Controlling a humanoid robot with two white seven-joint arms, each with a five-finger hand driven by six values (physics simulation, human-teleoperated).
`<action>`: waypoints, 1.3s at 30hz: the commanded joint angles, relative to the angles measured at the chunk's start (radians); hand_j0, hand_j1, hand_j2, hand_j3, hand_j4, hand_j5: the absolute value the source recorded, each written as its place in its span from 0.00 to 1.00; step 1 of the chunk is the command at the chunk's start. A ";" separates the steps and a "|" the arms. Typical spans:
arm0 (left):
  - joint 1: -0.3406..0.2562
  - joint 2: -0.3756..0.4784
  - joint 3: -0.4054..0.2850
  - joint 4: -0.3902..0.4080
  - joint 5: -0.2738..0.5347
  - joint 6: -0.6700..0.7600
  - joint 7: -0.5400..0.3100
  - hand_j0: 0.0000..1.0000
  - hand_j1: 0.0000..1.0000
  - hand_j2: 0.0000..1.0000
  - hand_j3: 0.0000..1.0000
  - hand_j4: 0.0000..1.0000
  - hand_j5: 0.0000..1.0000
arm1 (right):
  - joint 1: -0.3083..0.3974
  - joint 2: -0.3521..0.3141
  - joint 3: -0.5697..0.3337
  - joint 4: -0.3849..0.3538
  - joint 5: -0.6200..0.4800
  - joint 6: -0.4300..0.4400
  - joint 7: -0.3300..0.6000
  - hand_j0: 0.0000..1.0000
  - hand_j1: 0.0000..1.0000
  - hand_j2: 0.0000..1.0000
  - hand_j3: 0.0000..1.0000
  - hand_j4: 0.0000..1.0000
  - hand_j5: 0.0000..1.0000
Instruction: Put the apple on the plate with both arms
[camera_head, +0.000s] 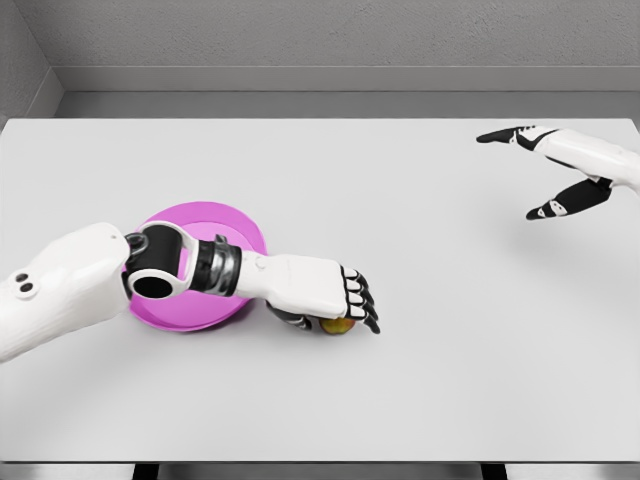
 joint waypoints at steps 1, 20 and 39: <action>-0.003 -0.012 -0.007 0.005 0.004 0.001 0.000 0.88 0.88 0.88 0.88 0.88 0.88 | 0.000 -0.001 0.000 0.000 -0.008 0.003 0.000 1.00 1.00 1.00 1.00 1.00 1.00; -0.009 -0.006 -0.010 -0.001 0.004 0.001 0.000 0.83 0.83 0.83 0.83 0.83 0.83 | -0.002 -0.001 -0.002 0.010 -0.008 0.003 0.000 1.00 1.00 1.00 1.00 1.00 1.00; -0.008 -0.003 -0.022 -0.002 0.002 0.001 -0.009 0.64 0.64 0.64 0.64 0.64 0.64 | 0.000 -0.004 0.000 0.013 -0.008 0.003 0.000 1.00 1.00 1.00 1.00 1.00 1.00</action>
